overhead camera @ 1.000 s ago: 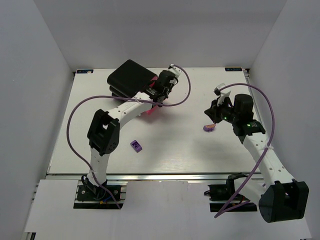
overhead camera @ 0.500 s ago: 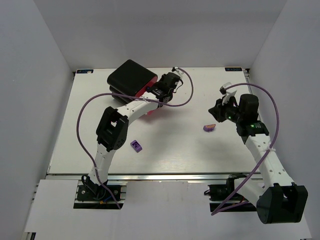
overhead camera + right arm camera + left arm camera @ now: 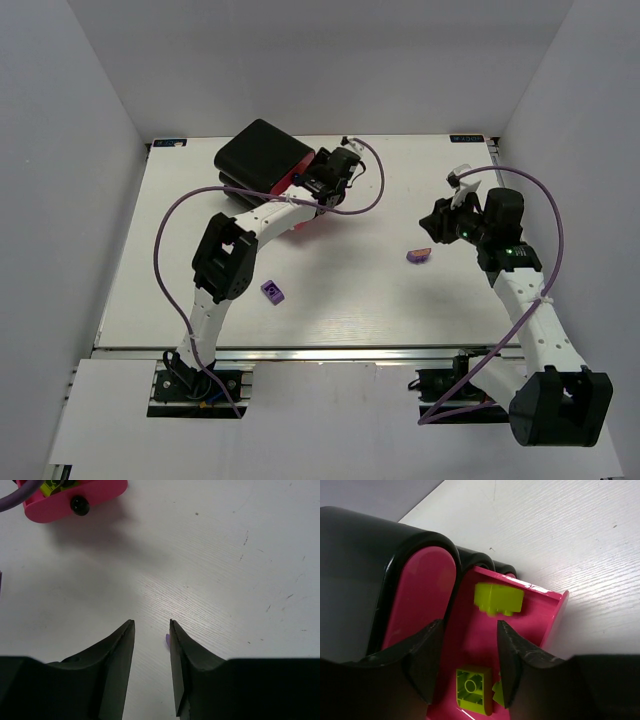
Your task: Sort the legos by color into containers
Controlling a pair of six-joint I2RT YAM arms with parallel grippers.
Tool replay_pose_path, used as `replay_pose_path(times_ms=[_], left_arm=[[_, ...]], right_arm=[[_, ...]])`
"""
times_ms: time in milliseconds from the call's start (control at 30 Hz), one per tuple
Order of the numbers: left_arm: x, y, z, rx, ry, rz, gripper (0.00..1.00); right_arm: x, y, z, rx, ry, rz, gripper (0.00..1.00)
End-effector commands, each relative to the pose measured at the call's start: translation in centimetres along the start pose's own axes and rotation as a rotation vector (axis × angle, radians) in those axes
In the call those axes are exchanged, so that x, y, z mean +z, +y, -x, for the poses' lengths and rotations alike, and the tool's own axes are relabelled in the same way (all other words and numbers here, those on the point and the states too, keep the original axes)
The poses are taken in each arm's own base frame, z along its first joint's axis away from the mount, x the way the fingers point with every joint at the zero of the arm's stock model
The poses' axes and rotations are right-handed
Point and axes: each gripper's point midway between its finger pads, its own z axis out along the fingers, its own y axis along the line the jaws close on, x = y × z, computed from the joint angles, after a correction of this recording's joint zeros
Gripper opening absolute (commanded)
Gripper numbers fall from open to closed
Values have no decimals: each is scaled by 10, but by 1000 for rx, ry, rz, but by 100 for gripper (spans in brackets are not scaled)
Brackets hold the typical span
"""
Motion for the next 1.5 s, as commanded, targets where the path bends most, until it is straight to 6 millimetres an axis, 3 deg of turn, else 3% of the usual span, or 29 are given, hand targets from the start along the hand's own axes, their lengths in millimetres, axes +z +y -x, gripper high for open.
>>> replay_pose_path(times_ms=[0, 133, 167, 233, 267, 300, 333, 367, 400, 467, 500, 533, 567, 600, 633, 667, 700, 733, 767, 833, 867, 933, 967, 1100, 1467], left_arm=[[-13, 24, 11, -49, -21, 38, 58], [-23, 25, 21, -71, -41, 23, 61], [-30, 31, 33, -113, -65, 14, 61], [-45, 22, 51, -158, -100, -88, 59], [-54, 23, 63, -217, -128, -128, 56], [-73, 32, 80, -270, -180, -172, 37], [-87, 22, 94, -302, -229, -283, 21], [-101, 23, 105, -354, -264, -339, 8], [-122, 28, 109, -394, -296, -397, 2], [-153, 16, 118, -426, -356, -565, 0], [-156, 0, 97, -412, -320, -628, 4], [-182, 16, 105, -436, -389, -676, 14], [-200, 3, 97, -430, -399, -790, 44], [-211, 1, 88, -433, -407, -828, 57], [-223, 0, 64, -429, -412, -865, 64], [-233, 0, 54, -424, -424, -893, 73], [-241, 0, 44, -416, -432, -910, 75], [-239, -10, 17, -403, -396, -918, 77], [-255, 3, 14, -400, -446, -914, 79], [-254, 1, -14, -372, -430, -891, 81], [-265, 12, -15, -375, -469, -876, 82], [-264, 23, -24, -380, -488, -813, 85], [-264, 20, -33, -366, -489, -800, 88], [-278, 36, -29, -392, -566, -771, 92], [-265, 19, -38, -378, -504, -797, 92]], right_arm=[[-7, -3, 11, -5, -27, -11, 41], [-11, -8, 11, -7, -28, -38, 42], [-12, -12, 10, -11, -24, -62, 42], [-15, -20, 9, -16, -23, -111, 43], [-18, -33, 8, -12, -15, -192, 45], [-19, -40, 6, 0, -3, -231, 46], [-28, -65, 3, 18, 19, -342, 46], [-30, -71, -2, 24, 43, -371, 50], [-34, -80, -4, 18, 61, -412, 54], [-43, -103, -19, -15, 148, -498, 61], [-46, -110, -22, -35, 172, -526, 62], [-49, -118, -32, -78, 239, -541, 63], [-56, -130, -38, -95, 285, -589, 69], [-64, -143, -39, -107, 314, -623, 70], [-63, -149, -51, -112, 372, -619, 73], [-69, -157, -60, -140, 426, -620, 77], [-73, -165, -62, -145, 450, -626, 78], [-74, -175, -75, -132, 502, -623, 79], [-75, -177, -85, -140, 554, -596, 81], [-79, -193, -95, -111, 613, -584, 84], [-78, -192, -101, -108, 642, -545, 86], [-77, -206, -109, -86, 673, -540, 89], [-77, -212, -112, -91, 689, -548, 89], [-74, -236, -118, -82, 715, -573, 89], [-53, -271, -162, -27, 822, -524, 88]])
